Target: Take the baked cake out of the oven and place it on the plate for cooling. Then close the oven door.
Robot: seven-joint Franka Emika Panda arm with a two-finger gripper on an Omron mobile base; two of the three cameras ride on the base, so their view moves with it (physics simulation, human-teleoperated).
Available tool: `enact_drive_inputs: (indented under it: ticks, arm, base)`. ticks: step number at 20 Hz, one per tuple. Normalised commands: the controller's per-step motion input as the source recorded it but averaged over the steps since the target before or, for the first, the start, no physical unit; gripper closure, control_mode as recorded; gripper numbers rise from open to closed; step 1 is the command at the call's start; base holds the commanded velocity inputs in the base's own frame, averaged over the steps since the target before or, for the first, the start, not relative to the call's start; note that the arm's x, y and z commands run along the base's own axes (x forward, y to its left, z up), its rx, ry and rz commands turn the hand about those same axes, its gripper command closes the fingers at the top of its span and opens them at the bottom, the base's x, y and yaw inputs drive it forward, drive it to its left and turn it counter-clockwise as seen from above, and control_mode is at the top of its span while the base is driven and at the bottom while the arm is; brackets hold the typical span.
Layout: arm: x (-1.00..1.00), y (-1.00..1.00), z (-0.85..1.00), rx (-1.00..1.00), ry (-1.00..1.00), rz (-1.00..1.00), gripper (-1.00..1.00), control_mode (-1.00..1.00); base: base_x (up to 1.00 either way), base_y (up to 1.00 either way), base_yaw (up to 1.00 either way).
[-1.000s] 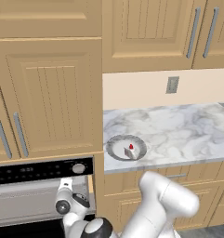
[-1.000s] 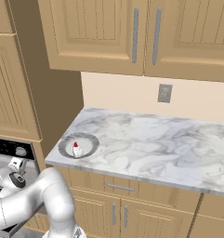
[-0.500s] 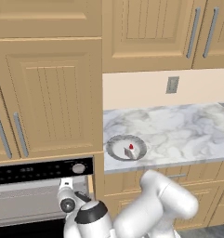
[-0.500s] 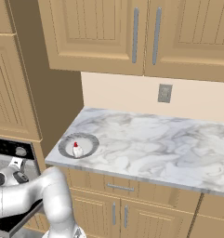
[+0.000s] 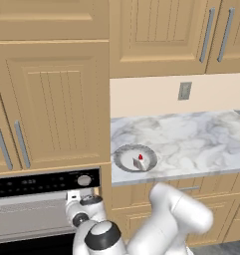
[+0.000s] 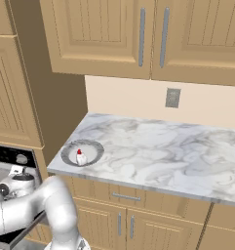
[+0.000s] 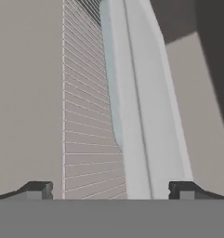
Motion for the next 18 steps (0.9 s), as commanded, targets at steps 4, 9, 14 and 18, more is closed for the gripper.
enact_drive_inputs:
  ticks: [4, 9, 14, 18]
  arm:
    - [-0.74, 0.37, 0.33, 0.00, -0.27, 0.11, -1.00, -1.00]
    - [-1.00, 0.42, 0.36, 0.00, -0.26, 0.10, -1.00, -1.00]
    - [-0.94, 0.44, 0.62, 0.00, -0.21, 0.08, -1.00, -1.00]
    - [-0.85, 0.47, 0.81, 0.00, -0.16, 0.07, -1.00, -1.00]
  base:
    - [0.00, 0.00, 0.00]
    - [0.00, 0.00, 0.00]
    - [0.00, 0.00, 0.00]
    - [0.00, 0.00, 0.00]
